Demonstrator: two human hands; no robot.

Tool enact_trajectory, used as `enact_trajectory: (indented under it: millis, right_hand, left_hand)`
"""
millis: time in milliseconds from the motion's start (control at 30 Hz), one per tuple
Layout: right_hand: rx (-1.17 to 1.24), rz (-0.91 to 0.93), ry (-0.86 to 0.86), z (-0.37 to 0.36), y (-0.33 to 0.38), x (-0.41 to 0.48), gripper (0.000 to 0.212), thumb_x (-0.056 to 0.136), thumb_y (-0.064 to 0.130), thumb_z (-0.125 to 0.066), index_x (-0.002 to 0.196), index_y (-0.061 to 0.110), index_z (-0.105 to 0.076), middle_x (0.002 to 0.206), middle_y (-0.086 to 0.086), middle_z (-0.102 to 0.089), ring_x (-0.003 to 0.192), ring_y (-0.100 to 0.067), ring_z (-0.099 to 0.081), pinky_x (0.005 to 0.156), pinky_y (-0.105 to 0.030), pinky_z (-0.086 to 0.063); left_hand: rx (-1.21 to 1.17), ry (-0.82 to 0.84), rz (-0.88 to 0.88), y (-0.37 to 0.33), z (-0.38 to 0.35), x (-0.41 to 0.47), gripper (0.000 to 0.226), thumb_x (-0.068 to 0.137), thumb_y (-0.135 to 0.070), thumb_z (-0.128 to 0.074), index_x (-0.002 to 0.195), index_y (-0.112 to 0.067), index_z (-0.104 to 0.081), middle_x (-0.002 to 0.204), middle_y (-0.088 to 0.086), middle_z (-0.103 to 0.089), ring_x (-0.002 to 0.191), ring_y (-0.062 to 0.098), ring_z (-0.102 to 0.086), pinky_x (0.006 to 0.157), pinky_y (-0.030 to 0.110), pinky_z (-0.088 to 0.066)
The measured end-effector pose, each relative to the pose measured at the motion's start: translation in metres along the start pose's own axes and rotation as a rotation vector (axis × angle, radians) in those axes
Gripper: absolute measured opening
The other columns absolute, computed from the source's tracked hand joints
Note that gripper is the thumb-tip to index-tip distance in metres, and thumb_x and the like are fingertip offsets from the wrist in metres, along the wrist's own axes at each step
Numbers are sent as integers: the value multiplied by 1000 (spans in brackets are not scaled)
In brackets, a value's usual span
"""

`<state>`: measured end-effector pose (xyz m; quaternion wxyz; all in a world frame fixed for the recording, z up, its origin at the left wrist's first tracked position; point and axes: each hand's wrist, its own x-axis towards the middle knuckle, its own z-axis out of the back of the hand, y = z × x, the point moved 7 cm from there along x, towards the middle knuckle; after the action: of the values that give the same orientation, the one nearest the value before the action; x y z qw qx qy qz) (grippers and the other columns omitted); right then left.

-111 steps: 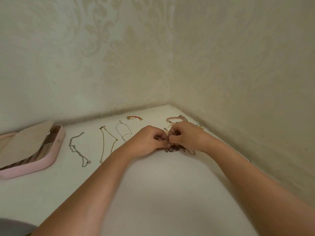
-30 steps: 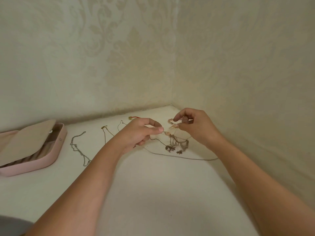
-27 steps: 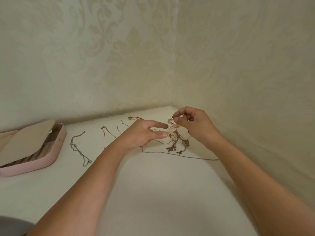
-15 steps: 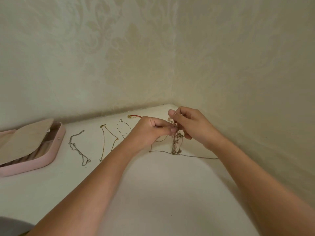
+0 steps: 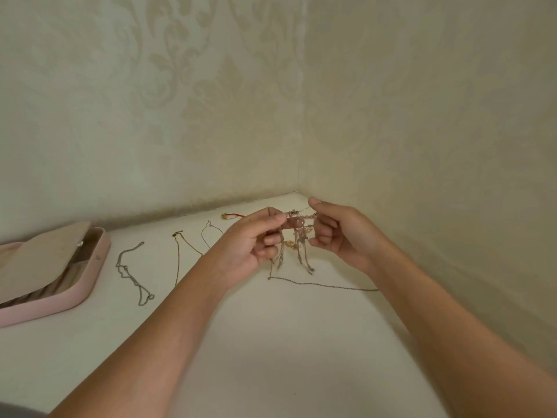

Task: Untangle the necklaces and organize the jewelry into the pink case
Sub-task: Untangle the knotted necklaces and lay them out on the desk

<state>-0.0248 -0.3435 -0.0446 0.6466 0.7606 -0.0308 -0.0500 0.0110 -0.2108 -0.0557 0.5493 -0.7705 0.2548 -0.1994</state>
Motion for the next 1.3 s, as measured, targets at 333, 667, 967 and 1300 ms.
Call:
enact_trajectory:
  millis: [333, 667, 967, 1300]
  right_hand:
    - [93, 6, 155, -6, 1, 2, 31, 98, 10, -38, 86, 2, -65, 62, -3, -55, 56, -14, -39, 47, -20, -43]
    - [-518, 230, 20, 10, 19, -2, 19, 78, 27, -77, 83, 10, -72, 51, 6, -49, 52, -8, -44, 46, -21, -35]
    - [-549, 313, 98, -3, 24, -10, 11, 79, 12, -76, 84, 21, -77, 67, 12, -70, 52, -13, -44, 55, -18, -39]
    - [-684, 294, 115, -15, 16, -13, 12, 83, 4, -67, 74, 13, -65, 40, 19, -45, 67, -35, -54, 88, -45, -46]
  left_hand:
    - [54, -60, 45, 6, 6, 4, 13, 88, -9, -58, 76, -11, -62, 65, -1, -53, 46, 2, -31, 38, 12, -21]
    - [383, -115, -52, -1, 6, -2, 9, 87, -17, -67, 87, -9, -70, 60, -8, -60, 48, 2, -37, 46, 14, -30]
    - [395, -40, -31, 1, 2, -2, 19, 69, -36, -72, 73, -18, -70, 67, -4, -57, 54, 7, -31, 46, 13, -29]
    - [371, 20, 4, 2, -1, -2, 16, 68, -28, -71, 72, -14, -65, 55, -10, -48, 48, 4, -29, 49, 17, -22]
